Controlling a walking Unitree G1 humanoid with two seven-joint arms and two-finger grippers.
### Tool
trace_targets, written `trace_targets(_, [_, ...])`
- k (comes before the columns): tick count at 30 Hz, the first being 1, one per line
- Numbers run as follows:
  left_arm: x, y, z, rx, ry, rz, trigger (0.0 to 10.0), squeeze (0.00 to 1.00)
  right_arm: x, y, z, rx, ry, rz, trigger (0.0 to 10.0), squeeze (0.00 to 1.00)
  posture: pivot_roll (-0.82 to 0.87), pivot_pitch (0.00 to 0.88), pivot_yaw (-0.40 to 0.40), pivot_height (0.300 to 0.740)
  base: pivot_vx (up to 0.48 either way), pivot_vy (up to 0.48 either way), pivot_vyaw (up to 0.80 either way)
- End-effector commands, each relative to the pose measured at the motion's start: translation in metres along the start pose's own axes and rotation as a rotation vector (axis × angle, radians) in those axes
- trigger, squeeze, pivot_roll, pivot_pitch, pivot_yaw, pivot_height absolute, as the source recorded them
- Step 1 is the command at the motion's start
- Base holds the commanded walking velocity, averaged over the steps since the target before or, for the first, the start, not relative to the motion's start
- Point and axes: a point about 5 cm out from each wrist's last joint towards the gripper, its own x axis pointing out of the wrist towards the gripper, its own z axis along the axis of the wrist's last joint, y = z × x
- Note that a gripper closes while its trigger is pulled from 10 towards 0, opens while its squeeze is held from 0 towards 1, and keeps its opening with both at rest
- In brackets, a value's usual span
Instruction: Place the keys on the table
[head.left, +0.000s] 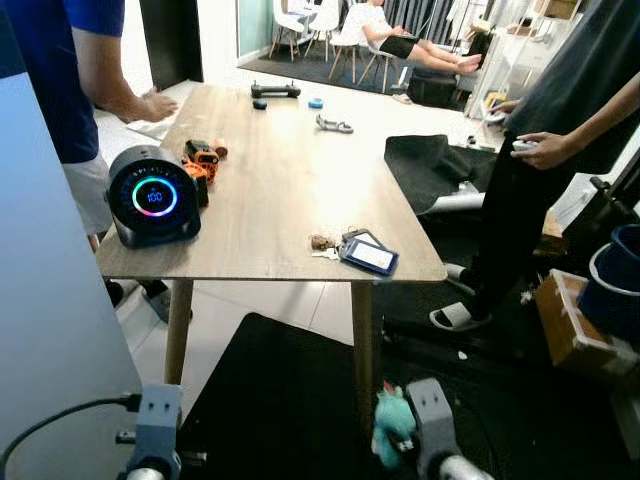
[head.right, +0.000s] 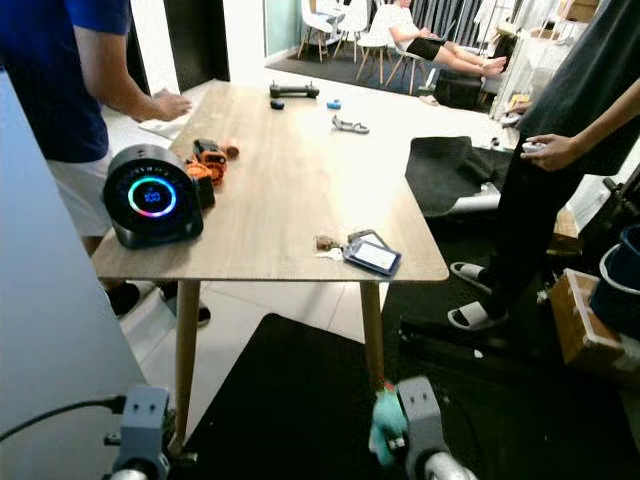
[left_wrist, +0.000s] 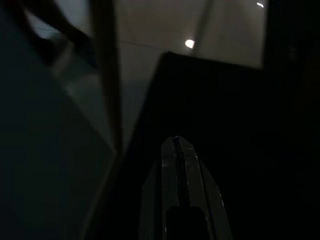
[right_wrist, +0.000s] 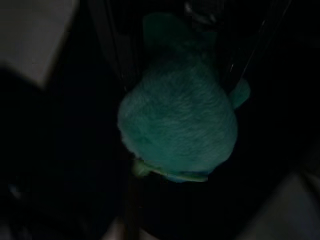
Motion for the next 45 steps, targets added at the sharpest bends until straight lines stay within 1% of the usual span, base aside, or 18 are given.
trace_targets(1, [0.002,-0.014,-0.001,0.041,-0.001,-0.064,10.0,0.0,-0.004,-0.017,-0.005,0.056,0.012,-0.115,10.0,0.0,0.07,0.0,-0.067,0.74,0.0,0.0,0.0])
trace_targets(2, [0.002,-0.014,-0.001,0.041,-0.001,-0.064,10.0,0.0,-0.004,-0.017,-0.005,0.056,0.012,-0.115,10.0,0.0,0.07,0.0,-0.067,0.74,0.0,0.0,0.0])
trace_targets(4, [0.003,-0.017,-0.001,0.059,-0.009,-0.061,10.0,0.0,-0.008,-0.029,-0.009,0.084,0.011,-0.194,10.0,0.0,0.07,0.0,-0.062,0.74,0.0,0.0,0.0])
trace_targets(7, [0.005,-0.018,0.002,0.058,-0.021,-0.053,10.0,0.0,-0.012,-0.039,-0.01,0.1,0.002,-0.255,10.0,0.0,0.07,0.0,-0.061,0.74,0.0,0.0,0.0])
trace_targets(15, [0.006,-0.017,0.005,0.036,-0.043,-0.047,10.0,0.0,-0.011,-0.044,-0.003,0.082,-0.026,-0.27,10.0,0.0,0.08,0.0,-0.082,0.74,0.0,0.0,0.0])
trace_targets(17, [0.006,-0.019,0.005,0.028,-0.051,-0.044,10.0,0.0,-0.009,-0.047,0.006,0.067,-0.05,-0.277,10.0,0.0,0.08,0.0,-0.098,0.74,0.0,0.0,0.0])
trace_targets(22, [0.007,-0.023,0.005,0.033,-0.059,-0.053,10.0,0.0,-0.007,-0.05,0.016,0.053,-0.07,-0.277,10.0,0.0,0.08,0.0,-0.105,0.74,0.0,0.0,0.0])
trace_targets(26, [0.008,-0.024,0.007,0.054,-0.063,-0.08,10.0,0.0,-0.006,-0.049,0.017,0.052,-0.075,-0.276,10.0,0.0,0.08,0.004,-0.09,0.74,0.0,0.0,0.0])
trace_targets(28, [0.009,-0.022,0.009,0.078,-0.066,-0.103,10.0,0.0,-0.007,-0.047,0.014,0.076,-0.073,-0.281,10.0,0.0,0.09,0.009,-0.062,0.74,0.0,0.0,0.0])
trace_targets(30, [0.01,-0.02,0.011,0.088,-0.069,-0.113,10.0,0.0,-0.007,-0.046,0.011,0.09,-0.071,-0.282,10.0,0.0,0.09,0.01,-0.057,0.74,0.0,0.0,0.0])
trace_targets(32, [0.012,-0.015,0.015,0.107,-0.074,-0.132,10.0,0.0,-0.008,-0.04,0.004,0.118,-0.065,-0.283,10.0,0.0,0.1,0.015,-0.017,0.74,0.0,0.0,0.0])
trace_targets(33, [0.012,-0.015,0.015,0.107,-0.074,-0.132,10.0,0.0,-0.008,-0.04,0.004,0.118,-0.065,-0.283,10.0,0.0,0.1,0.015,-0.017,0.74,0.0,0.0,0.0])
trace_targets(35, [0.013,-0.01,0.018,0.127,-0.076,-0.153,10.0,0.0,-0.01,-0.034,-0.003,0.143,-0.056,-0.285,10.0,0.0,0.11,0.015,0.01,0.74,0.0,0.0,0.0])
trace_targets(37, [0.014,-0.008,0.019,0.137,-0.075,-0.166,10.0,0.0,-0.011,-0.029,-0.009,0.162,-0.046,-0.285,10.0,0.0,0.11,0.019,0.018,0.74,0.0,0.0,0.0])
trace_targets(40, [0.014,-0.008,0.019,0.134,-0.074,-0.168,10.0,0.0,-0.012,-0.026,-0.013,0.171,-0.036,-0.282,10.0,0.0,0.11,0.02,0.016,0.74,0.0,0.0,0.0])
trace_targets(43, [0.012,-0.013,0.015,0.116,-0.069,-0.173,10.0,0.0,-0.012,-0.024,-0.016,0.165,-0.023,-0.268,10.0,0.0,0.11,0.02,0.011,0.74,0.0,0.0,0.0])
trace_targets(45, [0.011,-0.016,0.012,0.081,-0.061,-0.165,10.0,0.0,-0.012,-0.023,-0.017,0.156,-0.017,-0.256,10.0,0.0,0.1,0.019,0.0,0.74,0.0,0.0,0.0])
